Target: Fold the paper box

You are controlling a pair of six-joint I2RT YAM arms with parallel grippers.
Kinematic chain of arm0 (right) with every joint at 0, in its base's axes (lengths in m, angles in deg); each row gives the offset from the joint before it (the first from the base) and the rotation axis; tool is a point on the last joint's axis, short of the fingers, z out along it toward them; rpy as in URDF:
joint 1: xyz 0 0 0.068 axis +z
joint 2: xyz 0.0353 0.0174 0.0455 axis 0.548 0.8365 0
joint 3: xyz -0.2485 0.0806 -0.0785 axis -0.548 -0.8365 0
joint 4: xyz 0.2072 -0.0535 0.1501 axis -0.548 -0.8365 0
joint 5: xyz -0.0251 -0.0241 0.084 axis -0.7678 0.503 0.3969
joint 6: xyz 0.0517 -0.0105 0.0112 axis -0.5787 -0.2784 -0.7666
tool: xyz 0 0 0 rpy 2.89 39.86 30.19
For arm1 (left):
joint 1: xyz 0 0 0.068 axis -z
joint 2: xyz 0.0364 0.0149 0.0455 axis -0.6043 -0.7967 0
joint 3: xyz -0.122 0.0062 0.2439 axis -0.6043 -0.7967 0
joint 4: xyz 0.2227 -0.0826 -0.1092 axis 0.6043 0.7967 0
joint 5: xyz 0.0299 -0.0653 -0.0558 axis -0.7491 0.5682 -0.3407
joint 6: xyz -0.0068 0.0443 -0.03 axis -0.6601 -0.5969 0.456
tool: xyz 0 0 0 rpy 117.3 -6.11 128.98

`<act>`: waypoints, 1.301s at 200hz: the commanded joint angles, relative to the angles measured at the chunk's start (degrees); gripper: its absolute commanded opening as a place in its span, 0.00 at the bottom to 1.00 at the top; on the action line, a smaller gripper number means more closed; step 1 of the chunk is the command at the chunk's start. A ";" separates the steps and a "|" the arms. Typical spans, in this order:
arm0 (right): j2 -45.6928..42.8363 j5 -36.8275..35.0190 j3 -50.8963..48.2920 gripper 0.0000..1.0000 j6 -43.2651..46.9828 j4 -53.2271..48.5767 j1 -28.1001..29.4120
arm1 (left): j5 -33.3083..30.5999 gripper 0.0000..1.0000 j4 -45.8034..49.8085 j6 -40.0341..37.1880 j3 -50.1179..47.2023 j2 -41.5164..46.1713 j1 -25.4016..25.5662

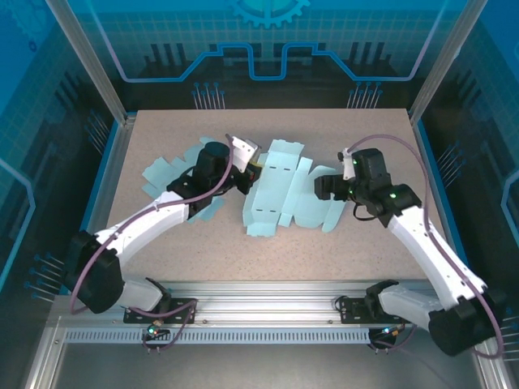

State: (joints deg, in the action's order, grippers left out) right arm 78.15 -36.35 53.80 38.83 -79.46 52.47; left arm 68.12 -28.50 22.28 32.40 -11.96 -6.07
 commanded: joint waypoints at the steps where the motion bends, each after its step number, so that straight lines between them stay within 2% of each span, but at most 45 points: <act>1: -3.74 4.74 2.29 0.90 6.25 -1.03 0.92 | 5.08 0.00 9.56 -16.08 4.15 2.27 -0.20; 36: -7.58 11.63 4.42 0.89 12.09 1.56 2.35 | 9.06 0.00 12.91 -29.12 7.08 4.74 -0.25; 70: -7.72 17.75 5.53 0.87 15.82 4.21 2.90 | 12.11 0.00 17.47 -36.24 11.68 4.10 -0.25; 117: -1.70 20.76 8.93 0.81 19.01 3.97 5.02 | 13.40 0.00 18.92 -39.46 15.46 1.92 -0.18; 166: 3.69 20.03 11.52 0.70 21.86 4.52 7.38 | 16.48 0.00 20.64 -41.44 16.68 2.00 -0.19; 200: 5.02 20.61 11.75 0.55 22.74 5.27 7.93 | 17.50 0.00 21.36 -42.38 16.27 2.99 -0.20; 216: 5.21 20.80 11.65 0.40 23.03 5.55 7.99 | 17.61 0.00 20.85 -42.50 15.88 3.36 -0.18; 248: 4.75 21.11 11.15 0.01 23.39 5.88 8.18 | 17.19 0.00 19.27 -42.06 15.62 3.28 -0.19; 260: 4.31 20.68 10.71 0.00 23.47 6.12 8.15 | 16.89 0.00 19.17 -41.94 15.58 3.19 -0.20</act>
State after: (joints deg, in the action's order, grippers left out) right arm 83.33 -16.37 63.66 61.93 -74.76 59.86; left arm 83.34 -8.67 -18.81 47.09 -9.99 -6.11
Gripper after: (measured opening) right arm 0.053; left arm 0.058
